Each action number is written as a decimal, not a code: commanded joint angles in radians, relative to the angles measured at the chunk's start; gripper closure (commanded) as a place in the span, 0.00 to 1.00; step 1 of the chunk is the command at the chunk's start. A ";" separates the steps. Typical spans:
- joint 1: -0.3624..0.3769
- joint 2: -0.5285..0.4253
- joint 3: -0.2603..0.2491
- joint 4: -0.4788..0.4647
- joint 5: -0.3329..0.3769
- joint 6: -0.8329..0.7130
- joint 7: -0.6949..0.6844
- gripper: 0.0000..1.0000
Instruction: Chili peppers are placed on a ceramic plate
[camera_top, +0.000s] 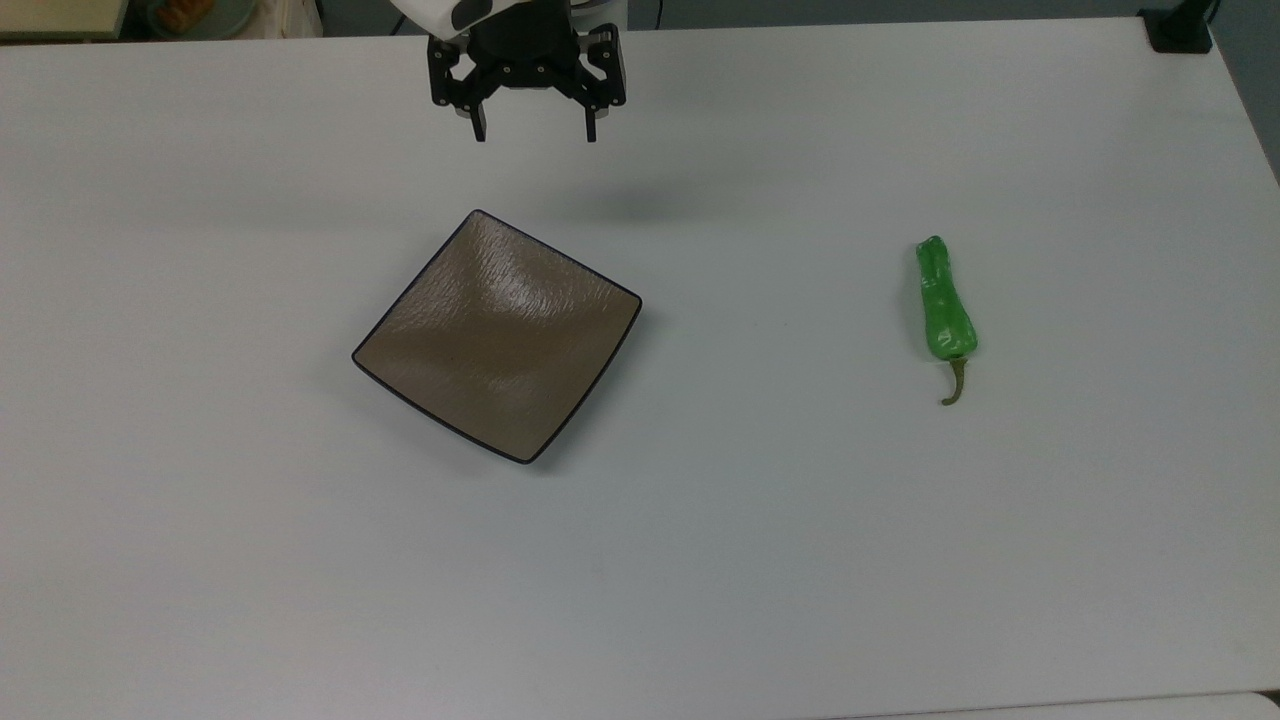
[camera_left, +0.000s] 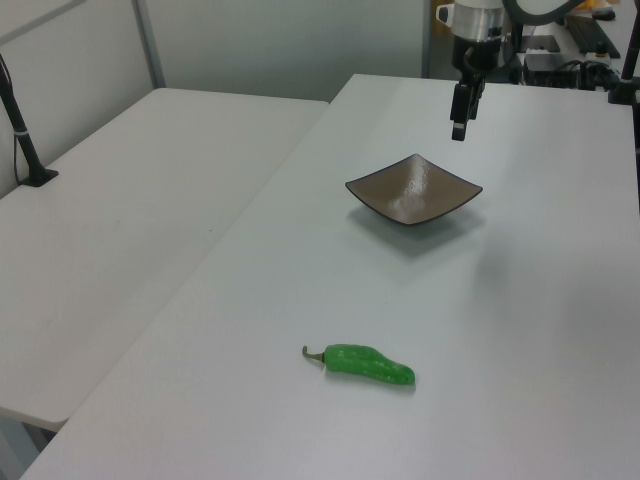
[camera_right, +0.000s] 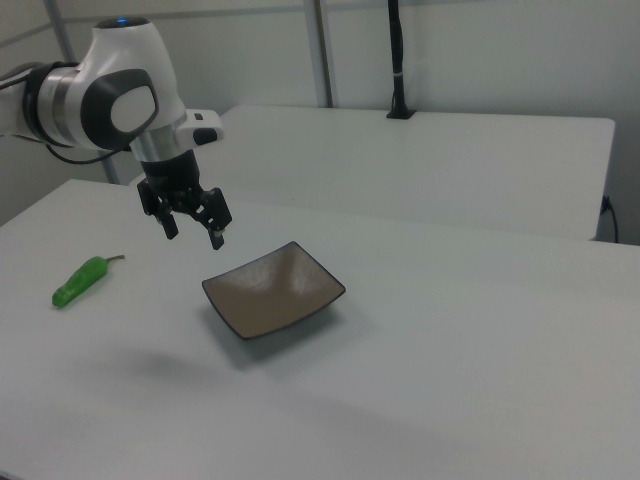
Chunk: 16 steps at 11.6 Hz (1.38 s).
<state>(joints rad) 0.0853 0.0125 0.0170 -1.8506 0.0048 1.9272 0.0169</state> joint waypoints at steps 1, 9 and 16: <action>0.033 0.030 -0.016 -0.010 0.006 0.023 -0.008 0.00; 0.146 0.132 0.138 0.017 0.038 0.155 0.240 0.00; 0.298 0.355 0.201 0.207 0.029 0.352 0.484 0.00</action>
<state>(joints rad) 0.3306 0.2838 0.2184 -1.7369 0.0270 2.2769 0.4353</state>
